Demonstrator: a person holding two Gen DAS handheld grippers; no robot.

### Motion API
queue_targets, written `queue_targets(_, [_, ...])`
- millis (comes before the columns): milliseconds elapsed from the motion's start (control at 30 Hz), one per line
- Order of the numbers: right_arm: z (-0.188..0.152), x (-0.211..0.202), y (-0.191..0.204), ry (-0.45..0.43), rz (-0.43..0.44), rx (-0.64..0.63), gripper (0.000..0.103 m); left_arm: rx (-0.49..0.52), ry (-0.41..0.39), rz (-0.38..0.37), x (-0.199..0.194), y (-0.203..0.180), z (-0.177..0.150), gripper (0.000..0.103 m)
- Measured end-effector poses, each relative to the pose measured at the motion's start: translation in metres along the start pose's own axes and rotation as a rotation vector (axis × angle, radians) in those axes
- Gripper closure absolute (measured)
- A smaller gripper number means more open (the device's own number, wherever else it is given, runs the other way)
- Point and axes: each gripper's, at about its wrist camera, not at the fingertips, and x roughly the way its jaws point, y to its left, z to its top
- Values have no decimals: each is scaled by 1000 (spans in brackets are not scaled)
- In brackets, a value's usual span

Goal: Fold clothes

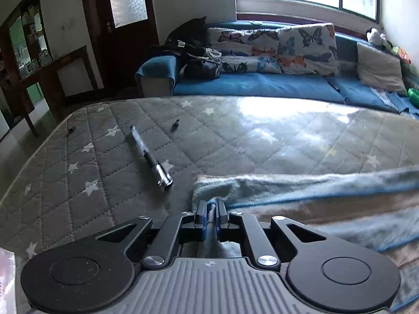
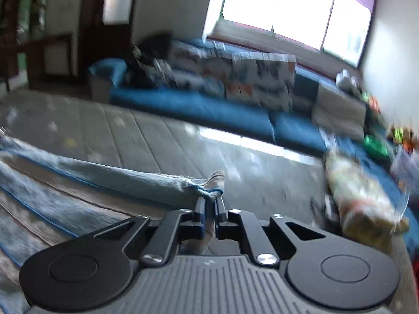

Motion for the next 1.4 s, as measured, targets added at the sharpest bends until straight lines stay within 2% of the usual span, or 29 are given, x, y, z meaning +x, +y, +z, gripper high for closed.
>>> queue_targets(100, [-4, 4, -8, 18, 7, 40, 94, -9, -21, -13, -10, -1, 2, 93])
queue_targets(200, [-4, -7, -10, 10, 77, 64, 92, 14, -44, -50, -24, -7, 1, 91])
queue_targets(267, [-6, -12, -6, 12, 122, 43, 86, 37, -35, -114, -33, -16, -3, 91])
queue_targets(500, [-6, -7, 17, 42, 211, 0, 85, 108, 20, -303, -56, -51, -22, 91])
queue_targets(633, [7, 3, 26, 15, 244, 8, 85, 104, 29, -319, -51, -65, -18, 91])
queue_targets(833, [16, 27, 37, 29, 300, 61, 85, 91, 26, -342, -37, -86, -1, 91])
queue_targets(1000, [12, 43, 58, 77, 339, 0, 85, 84, 31, -375, -19, -109, 9, 91])
queue_targets(1200, [7, 37, 64, 65, 375, -57, 84, 75, 37, -414, 4, -136, 20, 91])
queue_targets(1400, [6, 37, 47, 83, 318, -18, 85, 86, 6, -380, 12, -145, 24, 87])
